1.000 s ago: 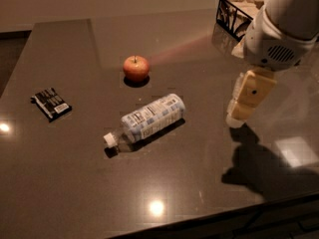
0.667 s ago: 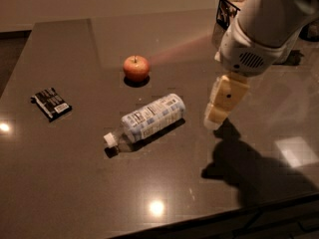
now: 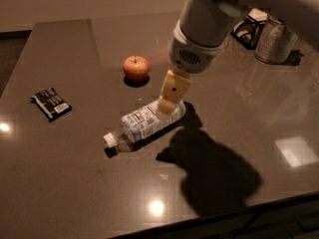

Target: Pick rxbar chocolate

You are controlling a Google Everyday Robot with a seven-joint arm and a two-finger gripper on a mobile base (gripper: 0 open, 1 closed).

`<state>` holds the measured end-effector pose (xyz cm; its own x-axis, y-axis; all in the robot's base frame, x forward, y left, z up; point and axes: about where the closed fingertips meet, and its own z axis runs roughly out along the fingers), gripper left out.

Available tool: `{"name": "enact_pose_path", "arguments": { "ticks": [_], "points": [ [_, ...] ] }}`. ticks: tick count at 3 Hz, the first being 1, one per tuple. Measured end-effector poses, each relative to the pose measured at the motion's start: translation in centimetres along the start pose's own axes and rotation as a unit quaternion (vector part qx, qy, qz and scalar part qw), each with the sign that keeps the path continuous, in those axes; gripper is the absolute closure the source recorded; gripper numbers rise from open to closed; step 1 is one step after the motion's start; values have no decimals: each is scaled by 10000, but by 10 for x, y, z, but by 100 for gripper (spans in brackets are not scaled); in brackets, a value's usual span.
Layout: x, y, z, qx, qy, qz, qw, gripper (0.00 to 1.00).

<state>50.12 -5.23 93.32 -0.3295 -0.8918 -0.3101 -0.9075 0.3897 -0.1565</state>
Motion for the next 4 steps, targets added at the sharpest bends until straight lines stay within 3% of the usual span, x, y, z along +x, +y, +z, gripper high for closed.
{"name": "enact_pose_path", "arguments": {
  "ticks": [1,3,4],
  "points": [
    [-33,7,10,-112,-87,-51,9999,0],
    [-37,5,12,-117,2,80,9999,0],
    [-68,9,32,-223,27,163,9996,0]
  ]
}}
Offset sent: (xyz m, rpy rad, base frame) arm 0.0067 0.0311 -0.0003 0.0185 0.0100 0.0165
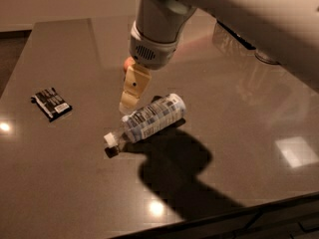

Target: Pick rxbar chocolate

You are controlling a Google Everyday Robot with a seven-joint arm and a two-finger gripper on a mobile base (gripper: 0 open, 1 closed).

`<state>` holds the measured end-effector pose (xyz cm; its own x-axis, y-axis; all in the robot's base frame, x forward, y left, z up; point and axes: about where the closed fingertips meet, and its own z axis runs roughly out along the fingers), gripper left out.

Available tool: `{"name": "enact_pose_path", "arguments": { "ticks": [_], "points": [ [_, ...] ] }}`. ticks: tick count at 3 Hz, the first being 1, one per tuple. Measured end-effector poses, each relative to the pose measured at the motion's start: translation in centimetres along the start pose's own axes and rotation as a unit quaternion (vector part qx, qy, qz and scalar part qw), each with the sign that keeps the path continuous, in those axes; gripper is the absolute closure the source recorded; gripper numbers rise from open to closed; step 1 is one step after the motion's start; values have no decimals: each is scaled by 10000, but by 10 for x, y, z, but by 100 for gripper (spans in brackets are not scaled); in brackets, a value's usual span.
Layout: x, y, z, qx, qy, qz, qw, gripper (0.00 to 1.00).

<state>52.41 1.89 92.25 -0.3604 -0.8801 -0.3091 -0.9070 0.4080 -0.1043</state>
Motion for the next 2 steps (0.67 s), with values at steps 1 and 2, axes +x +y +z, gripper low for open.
{"name": "enact_pose_path", "arguments": {
  "ticks": [1,2],
  "points": [
    [-41,3,28,-121,12,142,9998,0],
    [-84,10,58,-307,-38,231,9993,0]
  ]
}}
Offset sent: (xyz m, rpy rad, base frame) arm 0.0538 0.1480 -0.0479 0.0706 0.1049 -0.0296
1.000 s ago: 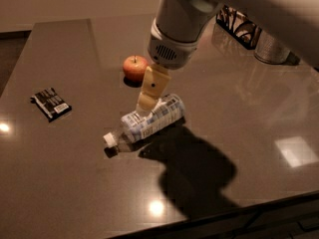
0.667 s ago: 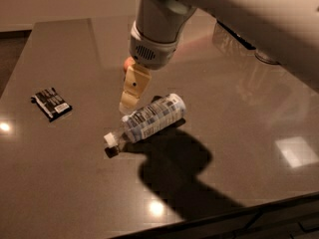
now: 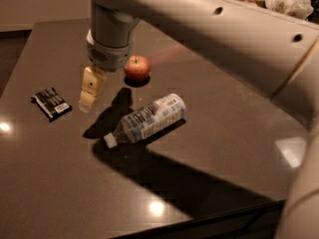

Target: Pick rxbar chocolate

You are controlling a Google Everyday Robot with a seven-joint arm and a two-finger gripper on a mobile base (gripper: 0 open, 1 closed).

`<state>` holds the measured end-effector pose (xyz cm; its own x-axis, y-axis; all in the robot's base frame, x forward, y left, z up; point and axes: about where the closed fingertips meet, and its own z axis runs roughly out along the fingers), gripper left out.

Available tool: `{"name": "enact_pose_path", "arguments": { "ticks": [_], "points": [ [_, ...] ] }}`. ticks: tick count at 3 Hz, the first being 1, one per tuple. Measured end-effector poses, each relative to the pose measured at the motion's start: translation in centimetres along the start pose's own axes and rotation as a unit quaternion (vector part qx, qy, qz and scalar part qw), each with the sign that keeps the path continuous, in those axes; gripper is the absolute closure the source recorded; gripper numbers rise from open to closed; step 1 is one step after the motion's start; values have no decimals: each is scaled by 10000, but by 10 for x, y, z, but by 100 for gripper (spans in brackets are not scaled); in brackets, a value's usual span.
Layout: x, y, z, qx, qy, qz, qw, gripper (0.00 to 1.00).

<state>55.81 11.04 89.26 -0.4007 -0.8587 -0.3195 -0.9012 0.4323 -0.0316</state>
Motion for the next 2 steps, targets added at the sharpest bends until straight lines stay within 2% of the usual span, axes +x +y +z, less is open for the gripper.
{"name": "enact_pose_path", "arguments": {
  "ticks": [1,2],
  "points": [
    [-32,10,29,-103,40,13,9999,0],
    [-52,15,56,-148,132,98,9998,0]
  ]
}}
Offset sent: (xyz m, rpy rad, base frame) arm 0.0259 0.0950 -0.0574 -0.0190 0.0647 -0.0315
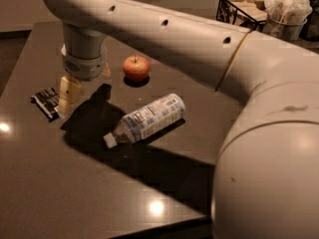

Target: Pick rxbar chocolate

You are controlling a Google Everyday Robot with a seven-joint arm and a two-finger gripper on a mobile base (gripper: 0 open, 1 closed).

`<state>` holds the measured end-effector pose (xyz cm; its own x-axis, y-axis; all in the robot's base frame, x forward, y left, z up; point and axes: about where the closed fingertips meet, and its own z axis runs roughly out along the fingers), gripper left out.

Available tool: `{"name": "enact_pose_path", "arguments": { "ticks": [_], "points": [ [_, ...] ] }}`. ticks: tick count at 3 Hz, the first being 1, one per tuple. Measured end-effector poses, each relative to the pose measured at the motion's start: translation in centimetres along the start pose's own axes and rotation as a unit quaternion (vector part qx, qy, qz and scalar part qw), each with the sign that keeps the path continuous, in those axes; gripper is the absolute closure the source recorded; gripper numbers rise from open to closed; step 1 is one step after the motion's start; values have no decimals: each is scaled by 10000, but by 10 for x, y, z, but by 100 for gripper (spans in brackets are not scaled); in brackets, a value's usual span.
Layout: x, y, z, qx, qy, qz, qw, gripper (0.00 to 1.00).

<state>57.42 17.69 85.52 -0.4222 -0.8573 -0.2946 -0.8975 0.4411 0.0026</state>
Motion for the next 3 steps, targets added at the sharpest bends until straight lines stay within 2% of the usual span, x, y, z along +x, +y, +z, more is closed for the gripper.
{"name": "enact_pose_path", "arguments": {
  "ticks": [3],
  "points": [
    [-45,25,48,68,251,141,9996,0]
  ]
}}
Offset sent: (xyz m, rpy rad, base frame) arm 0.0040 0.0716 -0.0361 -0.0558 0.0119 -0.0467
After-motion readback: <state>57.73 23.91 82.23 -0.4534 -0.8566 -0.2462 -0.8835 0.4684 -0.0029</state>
